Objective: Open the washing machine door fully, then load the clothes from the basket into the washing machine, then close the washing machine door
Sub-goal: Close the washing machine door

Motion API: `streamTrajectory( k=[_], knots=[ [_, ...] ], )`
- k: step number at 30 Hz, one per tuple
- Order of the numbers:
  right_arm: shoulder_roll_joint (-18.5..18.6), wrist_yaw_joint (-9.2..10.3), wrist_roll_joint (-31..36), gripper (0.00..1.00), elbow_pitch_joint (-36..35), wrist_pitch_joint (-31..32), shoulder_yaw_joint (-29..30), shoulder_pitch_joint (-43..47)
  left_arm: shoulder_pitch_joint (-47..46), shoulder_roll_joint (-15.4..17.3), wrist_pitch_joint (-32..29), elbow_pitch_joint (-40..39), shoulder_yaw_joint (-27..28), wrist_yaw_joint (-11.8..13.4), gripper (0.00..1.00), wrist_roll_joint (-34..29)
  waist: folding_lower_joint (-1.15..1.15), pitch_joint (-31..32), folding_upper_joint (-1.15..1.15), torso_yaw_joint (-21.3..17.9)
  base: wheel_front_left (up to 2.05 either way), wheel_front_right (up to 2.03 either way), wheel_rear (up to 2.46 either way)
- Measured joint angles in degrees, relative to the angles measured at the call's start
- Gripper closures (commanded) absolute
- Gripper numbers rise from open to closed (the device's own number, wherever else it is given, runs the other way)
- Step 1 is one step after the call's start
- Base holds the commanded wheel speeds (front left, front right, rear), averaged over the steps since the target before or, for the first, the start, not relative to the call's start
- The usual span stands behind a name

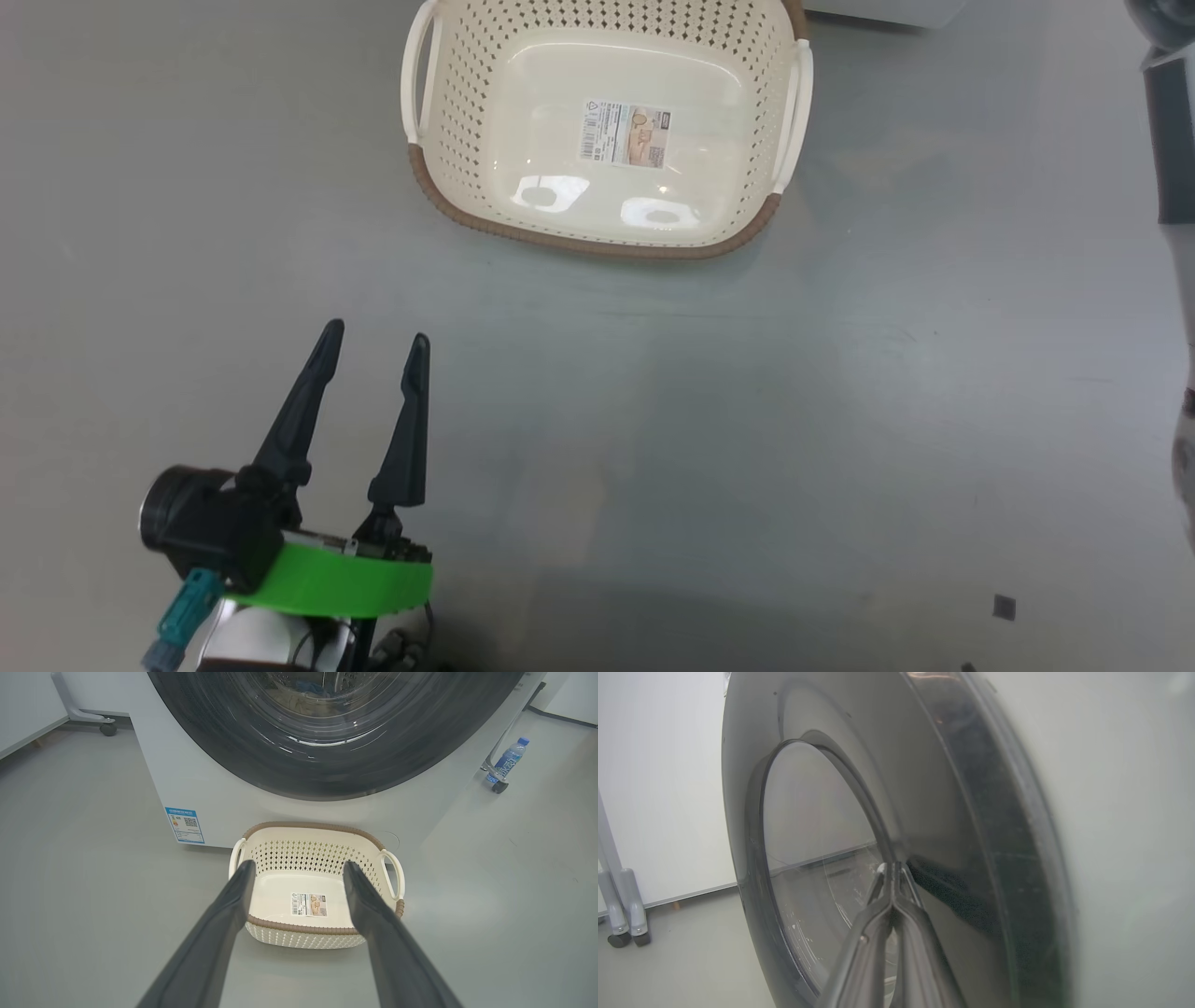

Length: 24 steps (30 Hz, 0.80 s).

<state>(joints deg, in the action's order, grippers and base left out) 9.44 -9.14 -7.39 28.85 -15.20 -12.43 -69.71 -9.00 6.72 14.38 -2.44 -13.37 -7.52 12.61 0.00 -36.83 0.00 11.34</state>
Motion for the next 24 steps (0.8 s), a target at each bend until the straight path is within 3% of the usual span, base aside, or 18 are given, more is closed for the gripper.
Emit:
streamTrajectory(
  k=[12, 13, 14, 19, 21, 24],
  knots=[
    [-0.82, 0.01, 0.07, 1.00, -1.36, 0.08, -0.01, 1.13, -0.30, -0.02, 0.00, 0.64, 0.86, 0.00, 0.00, 0.01, 0.00, 1.96, 0.00, -2.79, 0.00, 0.00, 0.00],
    [-0.82, 0.45, -0.29, 0.95, -1.92, 0.08, 0.10, 1.57, -0.39, -0.02, 0.00, 0.83, 1.04, 0.00, 0.00, 0.01, 0.00, 2.27, 0.00, -3.17, 0.00, 0.00, 0.00],
    [-0.81, 0.54, -0.57, 0.69, -2.43, 0.08, 0.25, 2.10, -0.52, -0.02, 0.00, 1.16, 1.26, 0.00, 0.00, 0.01, 0.00, 2.63, 0.00, -3.57, 0.00, 0.00, 0.00],
    [-0.82, 1.43, -1.89, 0.53, -4.77, 0.09, 0.64, 6.22, -1.82, -0.15, 0.00, 2.98, 2.15, 0.00, 0.00, 0.53, 0.00, 4.88, 0.00, -5.54, 0.00, 0.00, 0.00],
    [-0.85, 1.43, -2.35, 0.31, -5.80, 0.09, 0.09, 8.47, -2.23, -0.41, 0.00, 3.57, 2.41, 0.00, 0.00, 0.62, 0.00, 5.99, 0.00, -6.27, 0.00, 0.00, 0.00],
    [-0.98, 1.43, -2.70, 0.13, -7.67, 0.09, 0.13, 12.22, -2.44, -1.04, 0.00, 4.49, 3.47, 0.00, 0.00, 1.19, 0.00, 7.94, 0.00, -7.29, 0.00, 0.00, 0.00]
  ],
)
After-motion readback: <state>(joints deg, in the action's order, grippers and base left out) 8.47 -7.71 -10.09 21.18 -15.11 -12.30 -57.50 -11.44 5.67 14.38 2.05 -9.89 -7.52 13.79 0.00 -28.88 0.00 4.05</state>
